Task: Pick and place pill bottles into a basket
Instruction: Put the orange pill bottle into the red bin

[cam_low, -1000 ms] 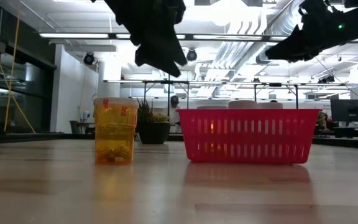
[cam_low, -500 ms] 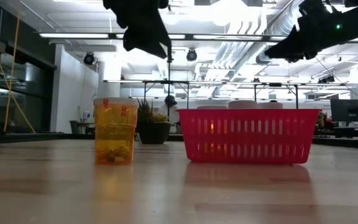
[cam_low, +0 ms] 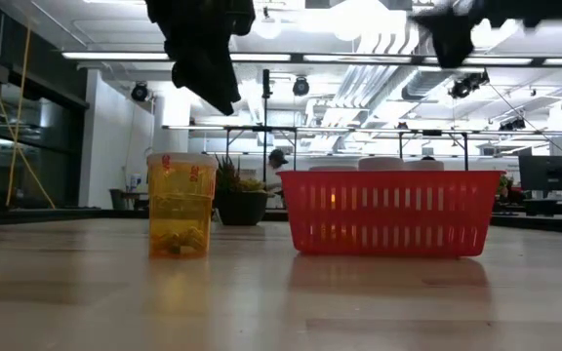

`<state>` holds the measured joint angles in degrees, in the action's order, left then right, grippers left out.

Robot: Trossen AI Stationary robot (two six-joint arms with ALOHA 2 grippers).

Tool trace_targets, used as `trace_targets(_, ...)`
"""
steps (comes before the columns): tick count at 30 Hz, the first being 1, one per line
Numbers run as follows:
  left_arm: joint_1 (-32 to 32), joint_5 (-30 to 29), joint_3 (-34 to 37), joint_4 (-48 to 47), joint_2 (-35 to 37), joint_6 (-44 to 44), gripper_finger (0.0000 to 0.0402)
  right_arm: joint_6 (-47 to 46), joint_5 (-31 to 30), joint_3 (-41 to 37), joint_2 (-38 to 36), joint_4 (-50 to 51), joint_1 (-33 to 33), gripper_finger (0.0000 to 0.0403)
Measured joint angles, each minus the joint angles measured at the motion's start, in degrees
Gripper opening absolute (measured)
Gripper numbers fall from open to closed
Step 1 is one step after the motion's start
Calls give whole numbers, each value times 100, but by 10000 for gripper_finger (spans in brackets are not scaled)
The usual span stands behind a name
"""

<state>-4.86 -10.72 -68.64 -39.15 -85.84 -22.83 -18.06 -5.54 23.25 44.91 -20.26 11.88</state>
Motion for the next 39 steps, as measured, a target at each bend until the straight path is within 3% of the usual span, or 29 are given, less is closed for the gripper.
trace_targets(4, -2, -11, 2, -225, 57, -46, 243, 759, -866, 1098, 783, 1215, 718, 238)
trace_targets(8, -2, 68, 4, -534, 191, -209, 243, 728, -1307, 2279, 1580, 2635, 1119, 238)
trace_targets(11, -13, 122, 0, -565, 340, -205, 243, 618, -1010, 2929, 2147, 3590, 1306, 238)
trace_targets(19, -295, -77, 34, -851, 841, 5, 243, 358, 309, 4235, 3476, 4277, 1746, 238)
trace_targets(26, -547, -312, 303, -859, 1253, -51, 243, 780, 478, 5230, 4985, 4623, 2513, 238)
trace_targets(34, -566, -298, 314, -892, 1375, -27, 243, 641, 534, 6209, 6398, 4869, 2837, 238)
trace_targets(39, -566, -295, 314, -901, 1375, 96, 243, 257, 616, 6620, 6890, 5265, 2924, 238)
